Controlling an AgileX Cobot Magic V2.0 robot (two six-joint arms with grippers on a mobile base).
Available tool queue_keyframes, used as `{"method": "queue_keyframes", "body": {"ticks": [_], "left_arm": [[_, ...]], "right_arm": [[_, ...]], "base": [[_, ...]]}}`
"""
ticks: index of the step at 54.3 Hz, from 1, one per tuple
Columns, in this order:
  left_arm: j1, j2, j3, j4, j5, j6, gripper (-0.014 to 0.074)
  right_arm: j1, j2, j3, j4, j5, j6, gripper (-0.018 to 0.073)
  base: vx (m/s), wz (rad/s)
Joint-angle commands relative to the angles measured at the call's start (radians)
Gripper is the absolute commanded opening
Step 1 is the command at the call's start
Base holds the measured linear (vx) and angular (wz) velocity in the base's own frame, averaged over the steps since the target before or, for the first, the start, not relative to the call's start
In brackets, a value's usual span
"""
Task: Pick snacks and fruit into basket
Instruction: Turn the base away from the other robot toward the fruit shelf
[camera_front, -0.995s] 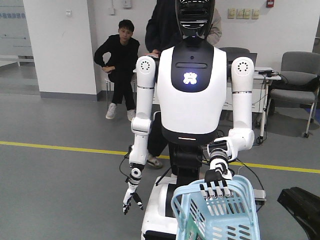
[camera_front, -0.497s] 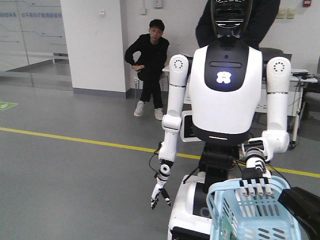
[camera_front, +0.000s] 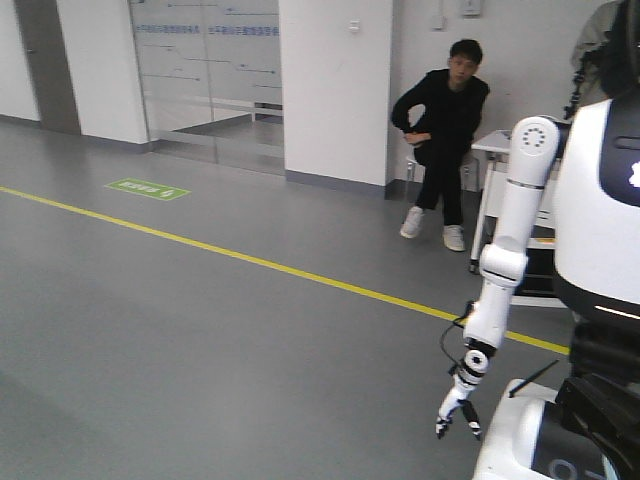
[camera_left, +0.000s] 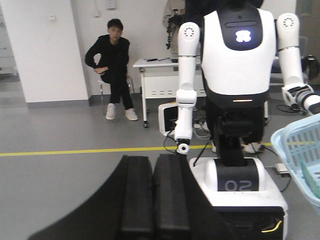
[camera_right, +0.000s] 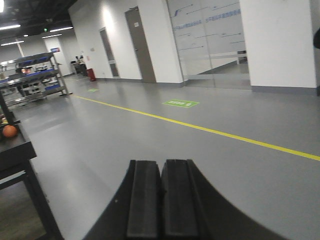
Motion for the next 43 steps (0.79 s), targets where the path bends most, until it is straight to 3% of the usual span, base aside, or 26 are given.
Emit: {"method": "queue_keyframes", "body": {"ticks": [1, 43], "left_arm": [[-0.002, 0.003, -0.025, 0.001, 0.005, -0.007, -0.0008], [-0.002, 0.003, -0.025, 0.001, 0.005, -0.007, -0.0008]], "right_arm": [[-0.003, -0.008, -0.029, 0.018, -0.062, -0.009, -0.0009], [-0.003, -0.008, -0.029, 0.018, -0.062, -0.009, -0.0009]], "base": [[0.08, 0.56], [0.11, 0.51]]}}
